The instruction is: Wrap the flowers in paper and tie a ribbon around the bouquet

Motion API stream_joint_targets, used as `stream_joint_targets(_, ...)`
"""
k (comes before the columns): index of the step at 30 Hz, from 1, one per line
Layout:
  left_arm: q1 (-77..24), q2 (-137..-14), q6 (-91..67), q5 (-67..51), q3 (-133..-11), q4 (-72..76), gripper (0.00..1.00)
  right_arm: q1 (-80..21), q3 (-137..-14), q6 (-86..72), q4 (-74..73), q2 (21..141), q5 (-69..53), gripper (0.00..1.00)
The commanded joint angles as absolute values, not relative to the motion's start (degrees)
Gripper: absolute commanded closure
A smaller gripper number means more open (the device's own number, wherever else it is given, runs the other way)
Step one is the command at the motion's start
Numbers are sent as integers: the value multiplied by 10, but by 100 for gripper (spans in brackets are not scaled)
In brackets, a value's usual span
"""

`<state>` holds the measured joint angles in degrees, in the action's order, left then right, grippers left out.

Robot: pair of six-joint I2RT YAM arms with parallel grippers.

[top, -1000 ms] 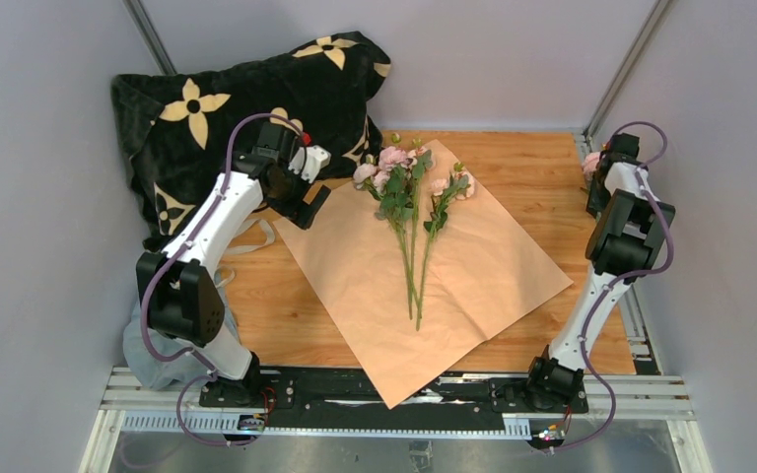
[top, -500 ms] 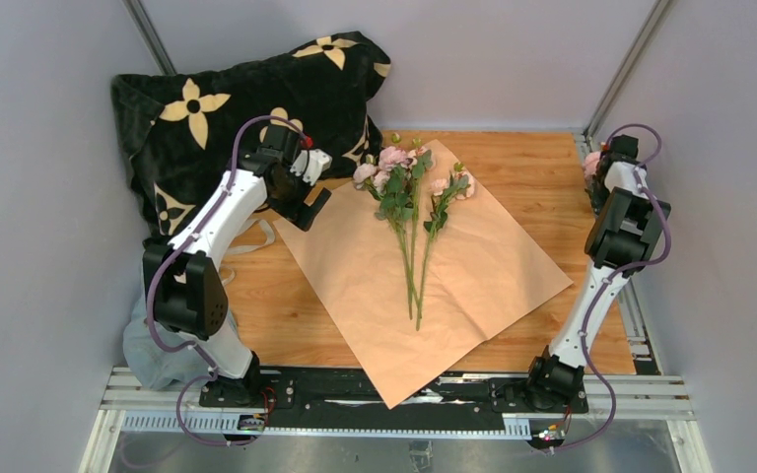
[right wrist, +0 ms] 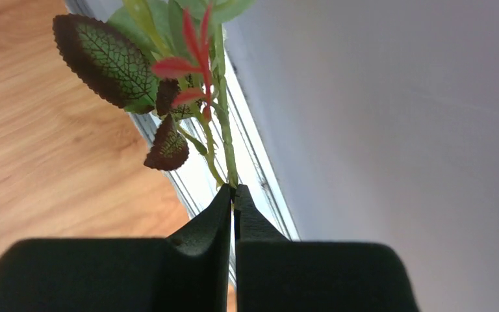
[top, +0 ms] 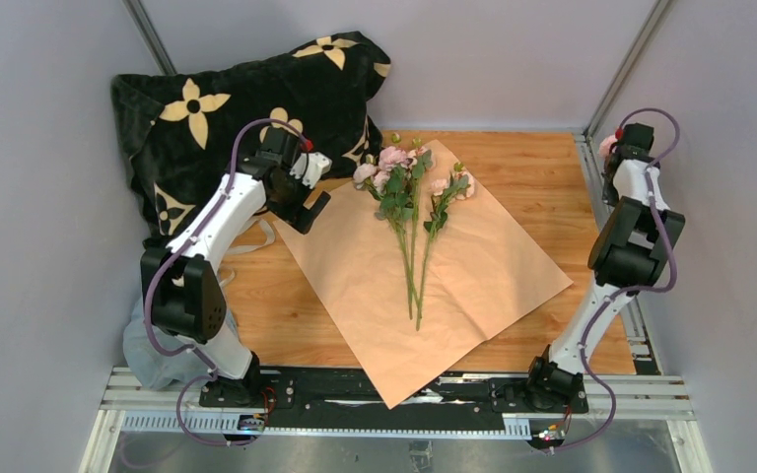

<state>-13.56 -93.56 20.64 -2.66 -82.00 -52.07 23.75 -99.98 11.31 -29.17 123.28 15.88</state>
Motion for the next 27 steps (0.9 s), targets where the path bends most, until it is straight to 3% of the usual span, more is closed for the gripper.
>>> stream_joint_targets(1,-131,-905,219,-41,-813,-510,0,215,-961,101,-235,1109,186,100)
stream_joint_targets(6,-132,-913,214,-42,-853,-527,0,177,-927,77,-235,1021,162,100)
stream_joint_targets(10,-131,-908,213,-47,-860,-529,0,89,-891,88,-245,970,185,100)
stream_joint_targets(15,-131,-880,215,-57,-845,-528,0,-29,-857,0,-252,907,50,100)
stream_joint_targets(22,-131,-832,230,-87,-809,-524,0,-165,-727,-209,-81,903,-132,100)
stream_joint_targets(27,-131,-797,241,-100,-785,-520,0,-223,-646,-371,88,952,-134,100)
